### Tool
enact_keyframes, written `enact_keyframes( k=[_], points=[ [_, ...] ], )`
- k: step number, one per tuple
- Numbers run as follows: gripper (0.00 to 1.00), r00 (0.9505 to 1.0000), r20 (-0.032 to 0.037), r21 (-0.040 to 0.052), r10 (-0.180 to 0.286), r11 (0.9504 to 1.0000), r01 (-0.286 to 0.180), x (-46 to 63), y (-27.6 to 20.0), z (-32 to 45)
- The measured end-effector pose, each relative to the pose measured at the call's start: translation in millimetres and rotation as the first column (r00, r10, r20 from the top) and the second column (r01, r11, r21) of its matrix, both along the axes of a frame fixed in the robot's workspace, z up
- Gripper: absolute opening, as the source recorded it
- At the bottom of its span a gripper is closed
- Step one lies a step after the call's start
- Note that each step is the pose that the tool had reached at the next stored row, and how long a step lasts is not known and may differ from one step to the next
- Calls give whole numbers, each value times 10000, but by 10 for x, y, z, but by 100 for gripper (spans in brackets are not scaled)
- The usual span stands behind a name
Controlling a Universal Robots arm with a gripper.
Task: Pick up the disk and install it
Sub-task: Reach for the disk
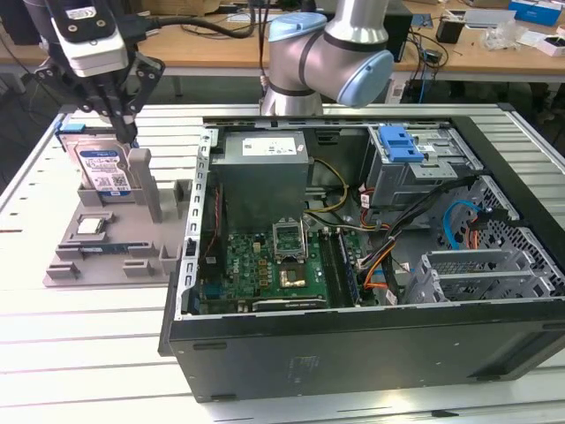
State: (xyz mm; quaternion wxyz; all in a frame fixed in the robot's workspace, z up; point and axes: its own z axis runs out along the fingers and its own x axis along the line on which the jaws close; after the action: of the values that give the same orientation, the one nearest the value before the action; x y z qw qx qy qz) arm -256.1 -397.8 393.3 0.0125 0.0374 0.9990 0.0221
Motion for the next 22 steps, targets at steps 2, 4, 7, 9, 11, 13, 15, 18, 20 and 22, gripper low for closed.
enact_keyframes(
  k=[2, 4, 7, 9, 11, 13, 15, 18, 20, 22],
  points=[
    [11, 10000, 0, 1, 0, 10000, 0, -46, 0, 0],
    [11, 10000, 0, 0, 1, 10000, -1, -95, 1, 0],
    [11, 10000, 0, 0, 0, 10000, 0, -151, 5, 0],
    [11, 10000, 0, 0, 0, 10000, 0, -186, 7, 0],
    [11, 10000, 0, 0, 0, 10000, 0, -224, 9, 0],
    [11, 10000, 1, 0, 0, 10000, 0, -254, 10, 0],
    [11, 10000, 1, 1, 0, 10000, 0, -284, 11, 0],
    [11, 10000, 1, 0, 1, 10000, -1, -324, 14, 0],
    [11, 10000, 0, 0, 1, 10000, -1, -347, 16, 0],
    [11, 10000, 0, 0, 0, 10000, 0, -375, 20, 0]
  ],
)
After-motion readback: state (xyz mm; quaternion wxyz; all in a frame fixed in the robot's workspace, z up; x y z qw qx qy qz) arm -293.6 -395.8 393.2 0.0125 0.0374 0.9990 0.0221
